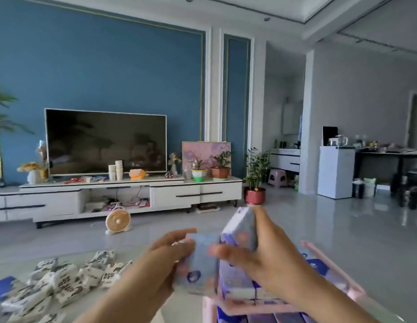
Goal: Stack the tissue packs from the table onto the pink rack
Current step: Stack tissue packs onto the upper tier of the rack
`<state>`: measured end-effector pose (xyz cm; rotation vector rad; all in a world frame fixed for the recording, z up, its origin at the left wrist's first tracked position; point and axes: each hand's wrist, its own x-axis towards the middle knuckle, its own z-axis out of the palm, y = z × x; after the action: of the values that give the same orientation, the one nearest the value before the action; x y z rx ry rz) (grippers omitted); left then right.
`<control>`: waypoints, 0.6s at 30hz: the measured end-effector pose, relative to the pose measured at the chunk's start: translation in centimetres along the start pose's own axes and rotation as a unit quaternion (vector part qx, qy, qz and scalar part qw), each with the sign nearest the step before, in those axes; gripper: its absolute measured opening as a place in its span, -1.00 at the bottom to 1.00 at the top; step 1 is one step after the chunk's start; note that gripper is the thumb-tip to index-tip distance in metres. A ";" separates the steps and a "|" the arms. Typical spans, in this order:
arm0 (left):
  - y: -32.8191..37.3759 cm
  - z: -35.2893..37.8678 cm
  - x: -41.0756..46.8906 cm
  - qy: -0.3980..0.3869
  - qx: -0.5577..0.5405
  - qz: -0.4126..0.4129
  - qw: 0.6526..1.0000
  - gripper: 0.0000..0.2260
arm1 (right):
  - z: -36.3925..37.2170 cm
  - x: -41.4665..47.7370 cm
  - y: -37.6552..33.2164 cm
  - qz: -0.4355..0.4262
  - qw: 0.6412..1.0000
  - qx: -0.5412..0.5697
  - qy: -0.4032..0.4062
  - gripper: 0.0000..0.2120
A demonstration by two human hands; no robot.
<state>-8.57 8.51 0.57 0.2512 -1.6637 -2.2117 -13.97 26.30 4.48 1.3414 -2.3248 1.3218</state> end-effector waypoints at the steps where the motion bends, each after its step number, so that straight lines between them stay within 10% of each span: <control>1: 0.7 1.9 0.7 -0.001 0.019 0.004 1.000 -0.85 | -1.7 0.7 1.5 0.021 0.999 0.019 0.041 -0.49; 14: -4.3 15.8 15.0 0.112 0.312 0.086 0.939 -0.82 | -8.5 6.1 18.3 0.205 0.964 -0.111 0.126 -0.76; 18: -6.6 14.7 16.6 0.081 0.508 0.044 0.856 -0.77 | -7.6 7.3 21.0 0.228 0.947 -0.213 0.073 -0.75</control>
<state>-30.22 16.77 -0.22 0.5780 -2.5038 -0.9993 -36.33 31.87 -0.15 0.5813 -2.6975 0.8802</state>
